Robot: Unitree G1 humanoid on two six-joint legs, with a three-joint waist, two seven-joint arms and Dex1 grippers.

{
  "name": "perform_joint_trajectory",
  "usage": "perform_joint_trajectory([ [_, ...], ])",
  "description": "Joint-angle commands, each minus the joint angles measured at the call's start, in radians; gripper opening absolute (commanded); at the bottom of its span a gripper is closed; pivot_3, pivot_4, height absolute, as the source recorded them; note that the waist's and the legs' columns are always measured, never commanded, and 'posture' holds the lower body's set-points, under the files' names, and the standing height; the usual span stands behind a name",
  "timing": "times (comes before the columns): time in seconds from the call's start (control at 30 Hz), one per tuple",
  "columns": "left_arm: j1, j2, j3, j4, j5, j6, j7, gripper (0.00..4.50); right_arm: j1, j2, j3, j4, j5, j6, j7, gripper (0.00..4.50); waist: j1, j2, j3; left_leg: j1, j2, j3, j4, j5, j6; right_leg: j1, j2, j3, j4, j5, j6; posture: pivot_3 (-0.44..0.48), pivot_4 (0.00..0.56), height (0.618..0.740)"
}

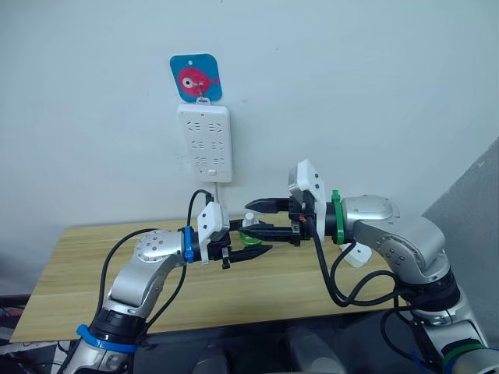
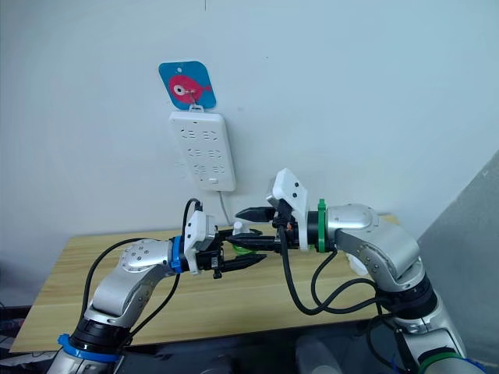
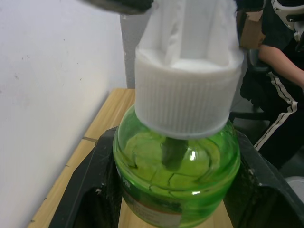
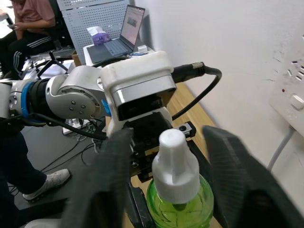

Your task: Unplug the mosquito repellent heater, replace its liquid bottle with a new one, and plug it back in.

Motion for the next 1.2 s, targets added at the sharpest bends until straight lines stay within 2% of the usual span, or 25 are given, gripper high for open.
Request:
perform_joint_trajectory([
  [0.03,0.000,0.005,0.005,-0.035,0.002,-0.017,-0.003,2.27,-0.031,-0.003,0.005,-0.011,0.007,-0.019,0.021,0.92,0.000,0.000,0.000,0.000,0.000,0.000,0.000,0.000,0.000,0.000,0.000,0.000,0.000,0.000,0.000,-0.162,0.049,0.710],
  [0.1,0.005,0.007,0.001,-0.039,-0.001,-0.013,-0.007,2.27,-0.036,-0.003,0.002,-0.015,0.002,-0.033,0.022,0.24,0.000,0.000,0.000,0.000,0.000,0.000,0.000,0.000,0.000,0.000,0.000,0.000,0.000,0.000,0.000,-0.162,0.049,0.710],
  [0.23,0.005,0.004,0.001,-0.038,-0.003,-0.007,-0.002,2.27,-0.061,0.000,-0.023,-0.028,0.008,-0.057,0.023,0.24,0.000,0.000,0.000,0.000,0.000,0.000,0.000,0.000,0.000,0.000,0.000,0.000,0.000,0.000,0.000,-0.172,0.054,0.710],
  [0.5,0.011,0.010,0.010,-0.014,0.005,-0.007,0.008,2.27,-0.102,-0.026,-0.169,-0.053,0.092,-0.025,-0.023,0.24,0.000,0.000,0.000,0.000,0.000,0.000,0.000,0.000,0.000,0.000,0.000,0.000,0.000,0.000,0.000,-0.172,0.060,0.710],
  [0.6,0.028,0.022,0.039,0.030,0.010,-0.005,0.026,2.27,-0.015,-0.084,-0.200,-0.070,0.062,-0.035,-0.052,0.24,0.002,0.000,0.000,0.000,0.000,0.000,0.000,0.000,0.000,0.000,0.000,0.000,-0.001,0.000,0.000,-0.181,0.071,0.710],
  [0.67,0.047,0.045,0.054,0.053,0.015,-0.009,0.019,2.27,0.129,-0.099,-0.170,-0.044,-0.059,-0.151,-0.099,0.24,0.002,-0.001,-0.001,0.000,0.000,0.001,0.000,0.000,0.000,0.000,0.000,0.000,-0.001,0.000,0.000,-0.187,0.079,0.710],
  [0.77,0.073,0.080,0.055,0.066,0.030,-0.031,-0.004,2.27,0.299,-0.093,-0.097,0.071,-0.313,-0.436,-0.194,0.24,0.001,0.000,-0.001,0.000,0.000,0.002,-0.001,-0.001,0.001,-0.001,0.000,0.001,-0.001,0.000,0.000,-0.185,0.086,0.710],
  [0.9,0.106,0.107,0.064,0.061,0.038,-0.039,-0.013,2.27,0.427,-0.007,-0.079,0.239,-0.475,-0.662,-0.330,0.24,-0.002,0.002,0.001,0.001,0.001,0.005,-0.002,-0.001,0.001,-0.001,0.000,0.004,-0.001,0.000,0.000,-0.177,0.094,0.710],
  [1.03,0.132,0.127,0.071,0.042,0.036,-0.041,-0.015,2.27,0.442,0.082,-0.086,0.448,-0.533,-0.772,-0.405,0.24,-0.001,0.003,0.001,0.001,0.001,0.005,-0.002,-0.001,0.001,-0.001,0.000,0.004,-0.001,0.000,0.000,-0.159,0.100,0.710],
  [1.2,0.160,0.144,0.083,0.002,0.027,-0.019,-0.008,2.27,0.369,0.149,-0.112,0.709,-0.567,-0.892,-0.459,0.24,0.004,0.004,0.003,0.001,0.001,0.005,-0.002,-0.001,0.001,-0.001,0.000,0.004,-0.001,0.000,0.000,-0.150,0.112,0.710],
])
